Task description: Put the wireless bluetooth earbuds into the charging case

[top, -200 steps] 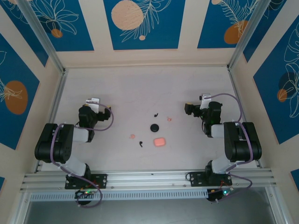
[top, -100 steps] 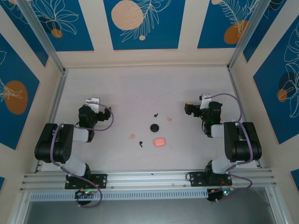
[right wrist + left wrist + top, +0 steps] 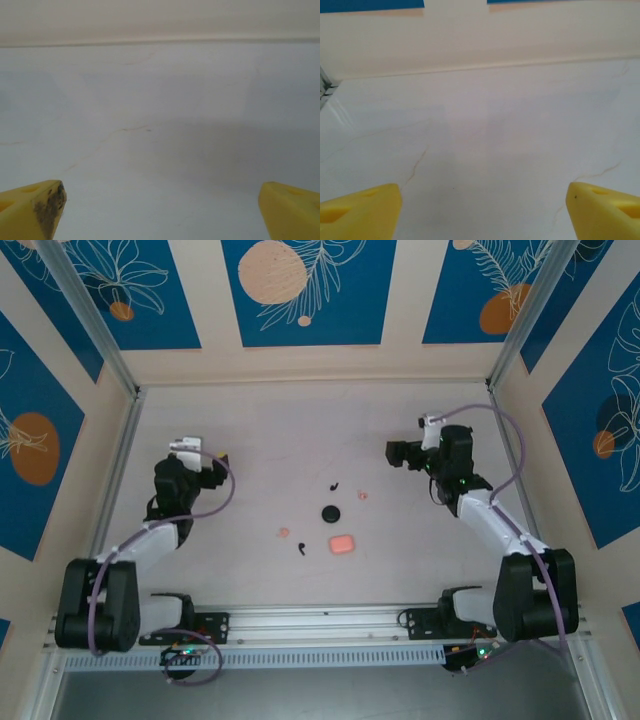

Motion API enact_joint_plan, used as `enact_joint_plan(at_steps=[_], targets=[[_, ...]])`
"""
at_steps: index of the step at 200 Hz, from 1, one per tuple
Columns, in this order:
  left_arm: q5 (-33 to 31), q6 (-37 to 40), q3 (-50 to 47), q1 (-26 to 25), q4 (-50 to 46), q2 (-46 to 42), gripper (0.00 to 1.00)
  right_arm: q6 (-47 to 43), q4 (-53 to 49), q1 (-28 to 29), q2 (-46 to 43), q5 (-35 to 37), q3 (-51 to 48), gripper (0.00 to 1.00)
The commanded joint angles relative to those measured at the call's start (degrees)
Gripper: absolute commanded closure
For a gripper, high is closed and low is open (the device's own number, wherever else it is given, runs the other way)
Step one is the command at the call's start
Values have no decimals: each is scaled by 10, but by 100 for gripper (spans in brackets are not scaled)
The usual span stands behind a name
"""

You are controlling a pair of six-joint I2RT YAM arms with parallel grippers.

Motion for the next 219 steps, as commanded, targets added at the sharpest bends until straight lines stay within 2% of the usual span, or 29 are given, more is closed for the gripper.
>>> enact_joint_plan(at_steps=[1, 36, 63, 93, 111, 122, 142, 187, 199, 219], targets=[[49, -56, 72, -19, -185, -32, 21, 30, -281, 39, 2, 18, 84, 1], [60, -96, 164, -70, -362, -25, 26, 80, -439, 111, -2, 3, 148, 1], [61, -126, 209, -116, -477, -1, 30, 148, -528, 169, 12, -16, 185, 10], [57, -162, 222, -159, -558, 20, 30, 245, -555, 235, 48, -39, 202, 20], [69, -198, 220, -166, -581, 30, 32, 297, -568, 264, 84, -44, 218, 22], [84, -203, 216, -168, -586, 36, 36, 318, -567, 275, 107, -49, 227, 24], [89, -213, 210, -171, -589, 43, 36, 338, -553, 291, 151, -62, 244, 24], [90, -200, 225, -171, -612, 70, 36, 347, -552, 292, 267, -67, 323, 25], [92, -196, 231, -171, -616, 80, 36, 344, -559, 291, 297, -69, 342, 28], [87, -191, 234, -171, -616, 95, 37, 339, -571, 289, 338, -71, 364, 29]])
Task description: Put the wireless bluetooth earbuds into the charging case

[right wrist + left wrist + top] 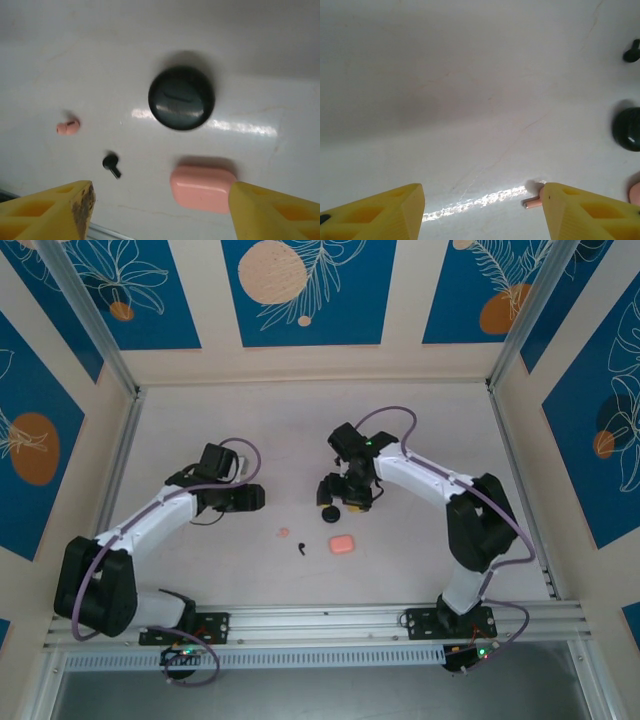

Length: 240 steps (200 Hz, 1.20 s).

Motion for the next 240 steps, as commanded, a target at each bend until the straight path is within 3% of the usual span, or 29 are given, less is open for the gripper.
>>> enact_joint_plan(at_steps=[1, 145, 240], targets=[[6, 10, 20, -6, -22, 15, 36, 7, -34, -4, 41, -18, 31, 29], [-2, 24, 41, -7, -15, 62, 39, -23, -60, -4, 168, 7, 103, 31], [-7, 26, 37, -7, -17, 64, 40, -33, -76, 11, 211, 35, 133, 39]])
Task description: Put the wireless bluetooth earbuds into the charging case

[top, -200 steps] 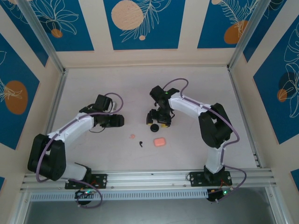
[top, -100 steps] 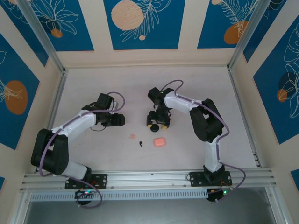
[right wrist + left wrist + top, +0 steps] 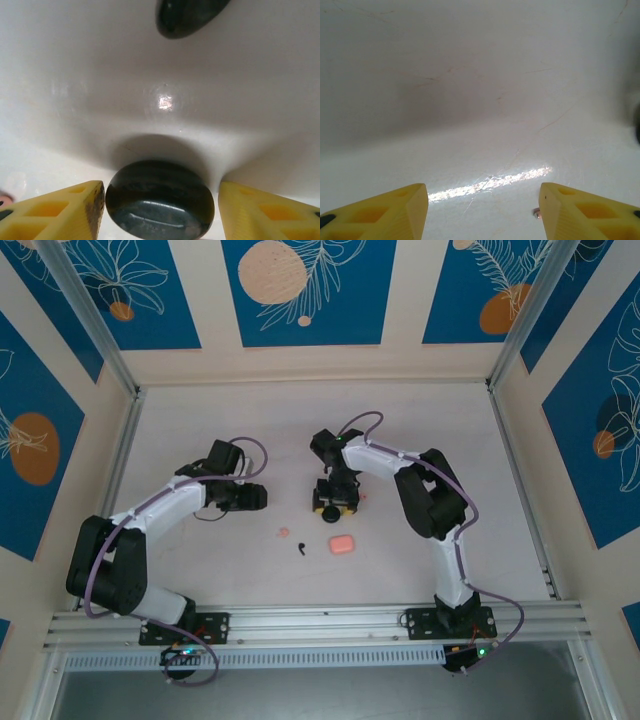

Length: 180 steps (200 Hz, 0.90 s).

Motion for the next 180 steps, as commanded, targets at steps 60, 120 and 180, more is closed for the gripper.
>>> enact_joint_plan(at_steps=[60, 120, 180], targets=[[-1, 20, 6, -7, -10, 3, 45, -9, -20, 14, 18, 31, 12, 52], [87, 38, -42, -11, 121, -36, 50, 1, 96, -2, -111, -14, -70, 59], [190, 15, -243, -32, 651, -109, 59, 6, 322, -53, -323, -114, -227, 59]])
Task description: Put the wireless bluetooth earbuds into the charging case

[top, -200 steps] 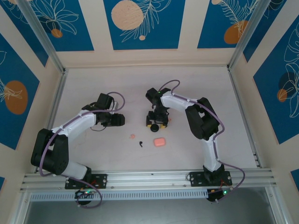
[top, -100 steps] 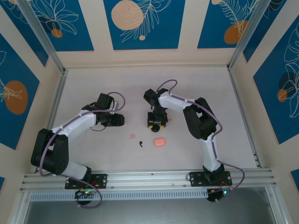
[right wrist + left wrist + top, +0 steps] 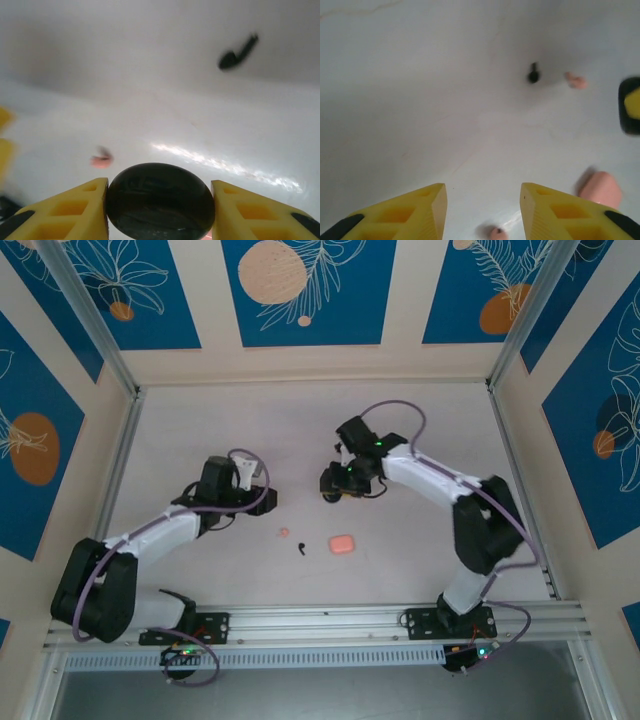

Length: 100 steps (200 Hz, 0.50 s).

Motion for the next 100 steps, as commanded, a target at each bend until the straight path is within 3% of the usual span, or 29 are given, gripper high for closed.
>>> enact_joint_plan(at_steps=[1, 40, 100], targets=[[58, -8, -65, -13, 302, -19, 59, 14, 124, -14, -67, -65, -55, 59], [100, 41, -96, -54, 463, 12, 59, 53, 294, -33, -145, -145, -144, 59], [128, 70, -117, -105, 617, 72, 62, 98, 426, -17, -161, -168, -210, 59]])
